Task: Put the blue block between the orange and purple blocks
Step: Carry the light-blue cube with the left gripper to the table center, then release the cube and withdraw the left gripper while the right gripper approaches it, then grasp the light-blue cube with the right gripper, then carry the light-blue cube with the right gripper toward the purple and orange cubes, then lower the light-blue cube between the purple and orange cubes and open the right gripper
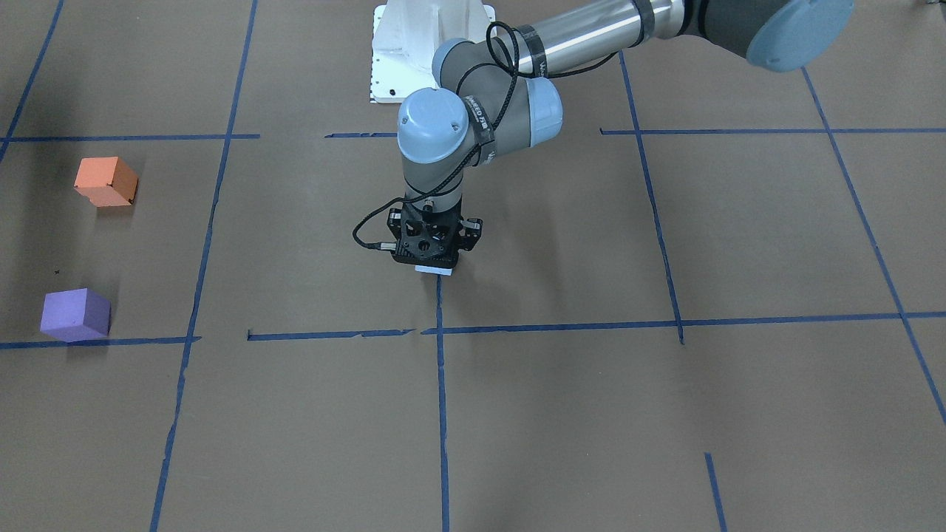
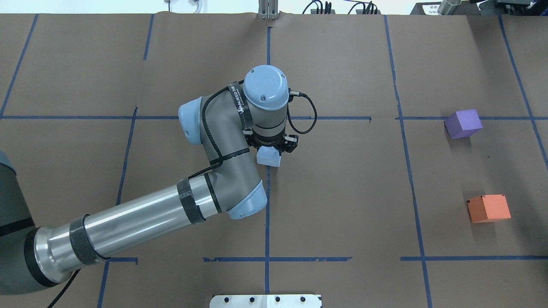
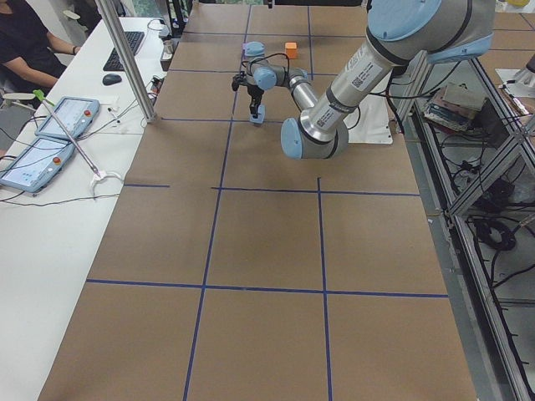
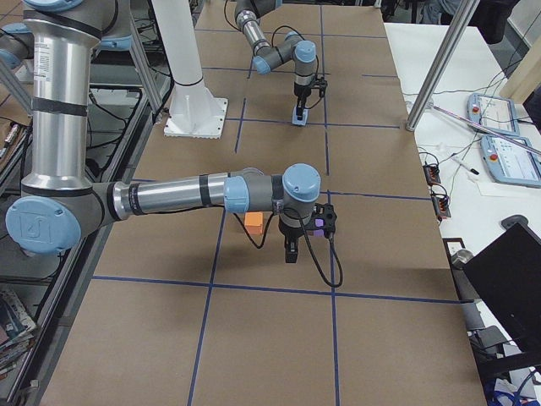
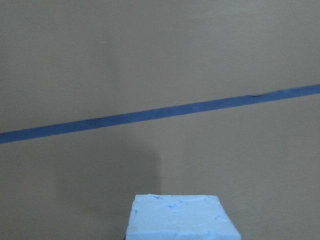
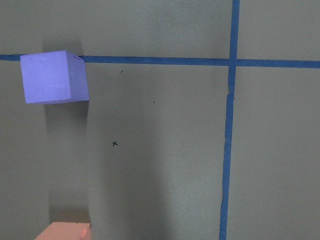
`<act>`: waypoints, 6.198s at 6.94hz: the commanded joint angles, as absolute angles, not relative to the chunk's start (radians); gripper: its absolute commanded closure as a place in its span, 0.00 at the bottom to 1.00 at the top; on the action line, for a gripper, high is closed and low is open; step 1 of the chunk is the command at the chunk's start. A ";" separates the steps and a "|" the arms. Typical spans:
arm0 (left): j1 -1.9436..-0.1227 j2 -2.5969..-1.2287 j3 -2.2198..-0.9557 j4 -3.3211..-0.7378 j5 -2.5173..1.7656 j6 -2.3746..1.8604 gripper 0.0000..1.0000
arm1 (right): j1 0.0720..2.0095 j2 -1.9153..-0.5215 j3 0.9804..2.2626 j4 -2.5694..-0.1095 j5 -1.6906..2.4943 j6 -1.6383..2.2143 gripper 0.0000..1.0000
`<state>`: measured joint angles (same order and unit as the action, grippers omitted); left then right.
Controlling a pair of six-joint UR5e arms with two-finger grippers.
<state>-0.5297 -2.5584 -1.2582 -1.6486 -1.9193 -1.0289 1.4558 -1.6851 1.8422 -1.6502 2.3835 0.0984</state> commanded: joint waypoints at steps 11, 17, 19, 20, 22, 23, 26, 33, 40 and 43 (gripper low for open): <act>-0.634 -1.821 -2.112 -1.658 -1.928 -1.019 0.00 | 0.553 -0.926 1.842 -1.647 1.907 1.403 0.00; -0.632 -1.761 -2.141 -1.657 -1.927 -1.020 0.00 | 0.502 -0.719 1.384 -1.447 1.822 1.493 0.00; -0.632 -1.761 -2.141 -1.657 -1.925 -1.020 0.00 | 0.499 -0.693 1.338 -1.443 1.802 1.493 0.11; -0.632 -1.761 -2.141 -1.657 -1.925 -1.022 0.00 | 0.499 -0.693 1.339 -1.442 1.804 1.493 0.67; -0.634 -1.761 -2.141 -1.657 -1.924 -1.020 0.00 | 0.514 -0.728 1.408 -1.443 1.819 1.474 0.98; -0.634 -1.761 -2.141 -1.657 -1.924 -1.020 0.00 | 0.537 -0.856 1.559 -1.448 1.851 1.454 0.98; -0.634 -1.759 -2.141 -1.655 -1.924 -1.022 0.00 | 0.699 -1.334 1.955 -1.436 2.005 1.143 0.96; -0.632 -1.761 -2.154 -1.655 -1.922 -1.032 0.00 | 0.890 -1.680 1.878 -1.298 2.079 0.788 0.94; -0.634 -1.759 -2.177 -1.648 -1.922 -1.032 0.00 | 0.896 -1.597 1.763 -1.298 2.077 0.792 0.69; -0.634 -1.758 -2.177 -1.646 -1.921 -1.032 0.00 | 0.946 -1.601 1.770 -1.296 2.079 0.782 0.00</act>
